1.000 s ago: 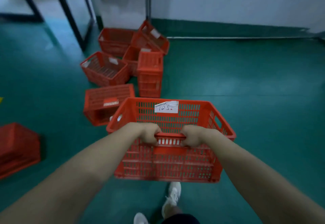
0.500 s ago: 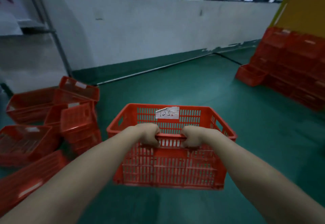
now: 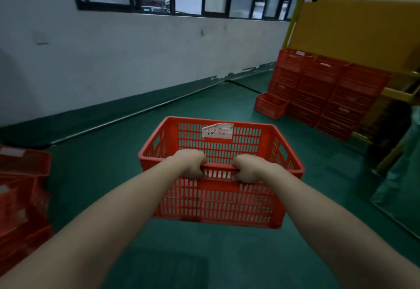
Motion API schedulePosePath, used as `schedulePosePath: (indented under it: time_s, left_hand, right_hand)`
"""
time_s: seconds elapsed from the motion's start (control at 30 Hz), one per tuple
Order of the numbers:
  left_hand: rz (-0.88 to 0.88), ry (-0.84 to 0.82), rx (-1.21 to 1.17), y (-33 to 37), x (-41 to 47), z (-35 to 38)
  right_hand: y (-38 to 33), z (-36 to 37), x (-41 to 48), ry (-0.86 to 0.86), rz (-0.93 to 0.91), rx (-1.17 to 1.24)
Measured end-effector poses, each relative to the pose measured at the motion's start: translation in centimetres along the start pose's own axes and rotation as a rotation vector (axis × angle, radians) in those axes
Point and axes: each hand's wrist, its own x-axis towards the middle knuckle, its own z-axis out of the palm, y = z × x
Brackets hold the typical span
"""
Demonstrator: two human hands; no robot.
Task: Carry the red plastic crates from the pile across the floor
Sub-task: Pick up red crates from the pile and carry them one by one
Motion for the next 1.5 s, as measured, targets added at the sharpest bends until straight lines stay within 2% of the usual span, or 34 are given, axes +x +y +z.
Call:
schedulePosePath:
  time_s: [0.77, 1.5]
  left_hand:
    - [0.328, 0.112, 0.237, -14.5, 42.7, -16.9]
    - [0.353, 0.228, 0.256, -16.0, 91.8, -31.5]
  right_hand:
    - [17.9, -15.0, 33.8, 0.158, 0.348, 0.092]
    - [52.4, -29.8, 67.0, 0.225, 0.401, 0.053]
